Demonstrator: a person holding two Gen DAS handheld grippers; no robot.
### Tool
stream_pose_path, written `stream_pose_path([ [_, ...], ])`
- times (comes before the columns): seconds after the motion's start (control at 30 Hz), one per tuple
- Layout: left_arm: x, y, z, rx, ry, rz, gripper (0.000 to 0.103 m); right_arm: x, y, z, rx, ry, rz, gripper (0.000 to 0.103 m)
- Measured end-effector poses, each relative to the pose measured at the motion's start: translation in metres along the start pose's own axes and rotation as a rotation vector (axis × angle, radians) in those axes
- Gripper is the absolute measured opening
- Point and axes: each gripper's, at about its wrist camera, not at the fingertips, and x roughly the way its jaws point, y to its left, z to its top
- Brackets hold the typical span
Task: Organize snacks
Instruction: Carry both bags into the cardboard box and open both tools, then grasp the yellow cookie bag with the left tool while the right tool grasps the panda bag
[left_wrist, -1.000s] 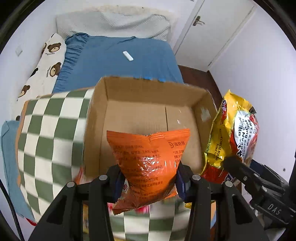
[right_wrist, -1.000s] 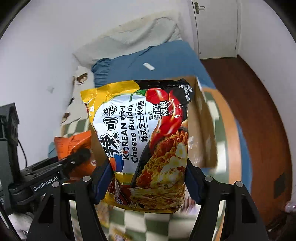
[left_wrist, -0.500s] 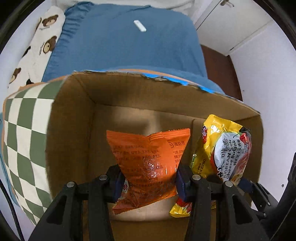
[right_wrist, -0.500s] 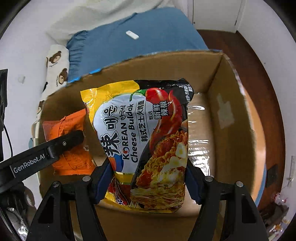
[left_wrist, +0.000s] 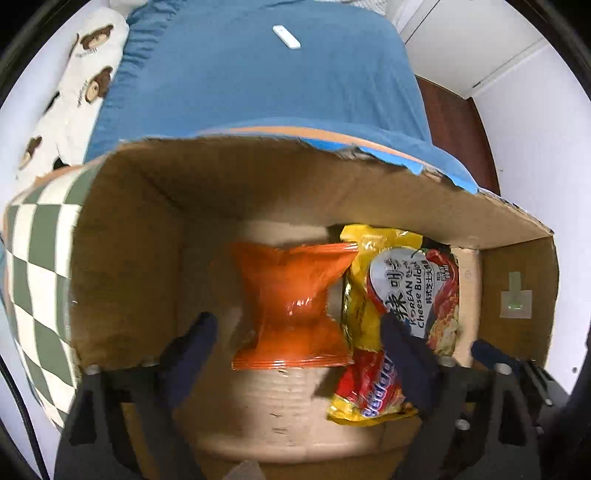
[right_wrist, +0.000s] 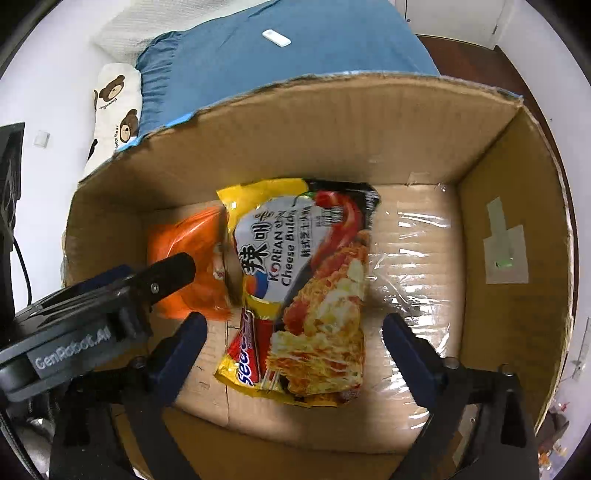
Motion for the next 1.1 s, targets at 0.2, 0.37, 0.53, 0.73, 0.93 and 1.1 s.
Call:
stream_pose_path([
  [0.2, -0.010, 0.007, -0.011, 0.006, -0.020, 0.012, 0.091, -0.014, -0.001, -0.004, -0.033, -0.024, -0.056, 0.098],
  [0.37, -0.026, 0.012, -0.026, 0.016, -0.058, 0.021, 0.091, -0.031, 0.002, -0.018, -0.038, -0.043, -0.074, 0.098],
  [0.53, -0.044, 0.013, -0.043, 0.035, -0.090, 0.039, 0.091, -0.043, 0.003, -0.034, -0.039, -0.056, -0.070, 0.098],
  [0.73, -0.068, 0.016, -0.064, 0.046, -0.128, 0.040, 0.092, -0.065, 0.011, -0.053, -0.055, -0.098, -0.071, 0.098],
  [0.93, -0.104, 0.016, -0.086, 0.051, -0.189, 0.018, 0.091, -0.096, 0.023, -0.078, -0.069, -0.158, -0.053, 0.098],
  [1.1, -0.140, 0.018, -0.112, 0.065, -0.261, 0.000, 0.091, -0.130, 0.033, -0.110, -0.082, -0.226, -0.018, 0.098],
])
